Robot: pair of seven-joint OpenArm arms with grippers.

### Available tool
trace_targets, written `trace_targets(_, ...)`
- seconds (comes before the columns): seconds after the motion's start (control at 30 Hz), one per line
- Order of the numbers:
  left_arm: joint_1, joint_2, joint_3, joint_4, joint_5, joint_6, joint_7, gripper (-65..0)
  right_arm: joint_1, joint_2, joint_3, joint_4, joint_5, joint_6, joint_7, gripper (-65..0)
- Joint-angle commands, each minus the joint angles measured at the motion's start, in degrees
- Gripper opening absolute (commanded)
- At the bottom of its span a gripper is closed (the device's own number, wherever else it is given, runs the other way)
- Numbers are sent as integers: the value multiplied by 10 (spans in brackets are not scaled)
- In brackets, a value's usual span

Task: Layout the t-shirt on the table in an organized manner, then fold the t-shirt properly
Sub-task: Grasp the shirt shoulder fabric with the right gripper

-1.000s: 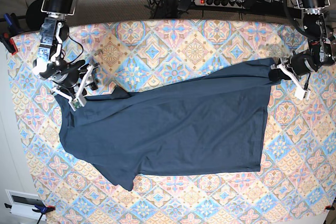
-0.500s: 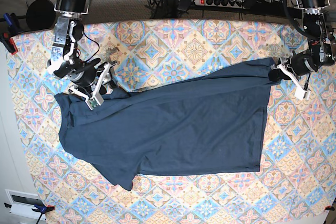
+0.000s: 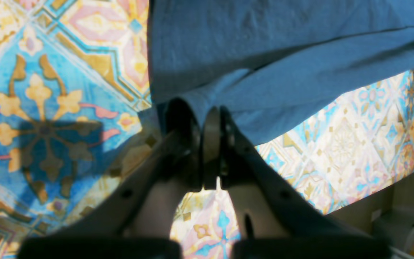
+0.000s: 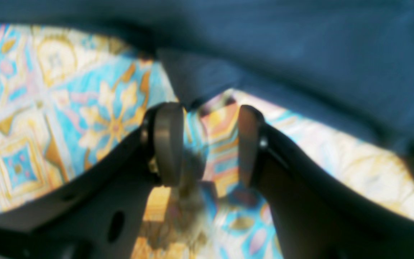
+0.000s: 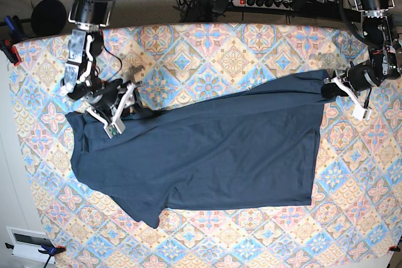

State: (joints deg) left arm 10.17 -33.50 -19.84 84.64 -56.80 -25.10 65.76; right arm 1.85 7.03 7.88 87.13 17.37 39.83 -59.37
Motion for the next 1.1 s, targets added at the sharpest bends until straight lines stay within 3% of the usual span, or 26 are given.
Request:
trace_targets(0.0,-6,-14,-6,9,-7,0,-8,-650,25,3,0,11,13,2,17,-409)
trace_targets(0.87,-6,-14,-5,9,-7,0,-9,-650,32,2,0,-16,13,2,34,-413)
trace_targets(0.93,-5,-14,-5,9,-7,0,-9,-650,32,2,0,-16,13,2,34,-444)
trace_targets(1.07,-5,-14,-5,9,-7,0,-9,-650,32,2,0,-16,13,2,35,-595)
